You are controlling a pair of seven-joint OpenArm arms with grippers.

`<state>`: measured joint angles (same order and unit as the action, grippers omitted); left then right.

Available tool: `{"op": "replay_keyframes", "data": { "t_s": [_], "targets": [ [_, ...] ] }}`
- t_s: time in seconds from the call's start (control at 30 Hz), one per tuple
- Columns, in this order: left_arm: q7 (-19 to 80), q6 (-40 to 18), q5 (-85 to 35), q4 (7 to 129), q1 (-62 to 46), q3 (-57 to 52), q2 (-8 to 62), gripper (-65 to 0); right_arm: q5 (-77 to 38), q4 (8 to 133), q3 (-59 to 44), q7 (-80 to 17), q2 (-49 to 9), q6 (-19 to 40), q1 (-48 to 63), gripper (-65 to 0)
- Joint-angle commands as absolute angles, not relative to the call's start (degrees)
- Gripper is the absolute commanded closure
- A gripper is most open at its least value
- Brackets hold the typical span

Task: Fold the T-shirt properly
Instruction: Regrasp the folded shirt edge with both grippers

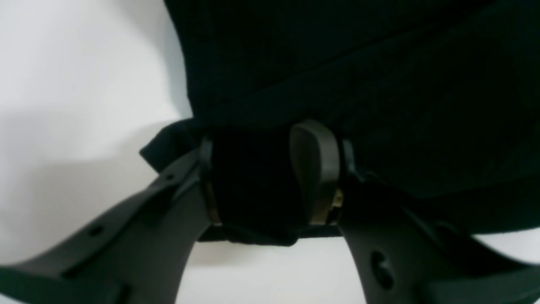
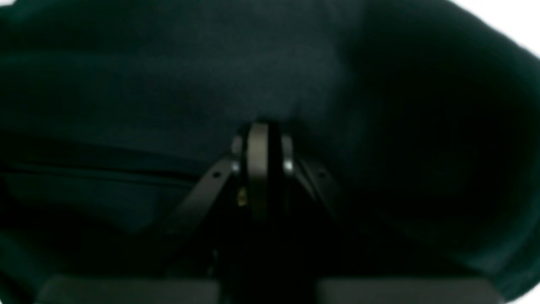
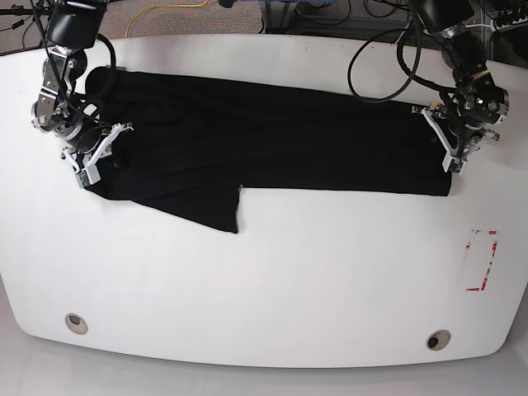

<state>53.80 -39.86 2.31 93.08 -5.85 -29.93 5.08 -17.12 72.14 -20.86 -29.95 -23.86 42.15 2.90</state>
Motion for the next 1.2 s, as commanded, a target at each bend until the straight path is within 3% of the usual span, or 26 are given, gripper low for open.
{"op": "replay_keyframes", "data": {
  "t_s": [0.0, 0.07, 0.17, 0.4, 0.53, 0.8, 1.17],
  "targets": [
    [56.6, -40.0, 4.0, 92.9, -5.5, -29.8, 4.3, -25.1, -14.1, 74.9, -21.0, -34.4, -25.5, 40.0, 2.9, -4.0],
    [57.6, -40.0, 4.0, 92.7, -5.1, -29.8, 4.1, -25.1, -14.1, 78.0, -21.2, -36.7, -25.5, 40.0, 2.8, -7.1],
    [58.7, -40.0, 4.0, 92.6, -4.1, -29.8, 4.0, -25.1, -14.1, 84.4, -22.7, -40.2, -25.3, 40.0, 2.8, -17.9],
    [58.9, -40.0, 4.0, 92.4, -2.6, -29.8, 3.9, -25.1, -14.1, 95.5, -25.2, -44.6, -25.1, 40.0, 2.9, -48.7],
    [58.9, -40.0, 4.0, 92.4, -2.5, -29.8, 4.1, -25.1, -14.1, 96.5, -25.9, -44.8, -25.5, 40.0, 1.8, -58.7],
    [58.9, -40.0, 4.0, 92.4, -2.5, -29.8, 4.2, -25.1, -9.8, 87.5, -26.1, -44.0, -25.5, 40.0, -5.1, -59.0],
    [58.9, -40.0, 4.0, 92.4, -2.9, -29.8, 4.2, -25.1, -5.9, 70.4, -25.5, -35.2, -25.6, 40.0, -11.4, -59.0]
  ]
}}
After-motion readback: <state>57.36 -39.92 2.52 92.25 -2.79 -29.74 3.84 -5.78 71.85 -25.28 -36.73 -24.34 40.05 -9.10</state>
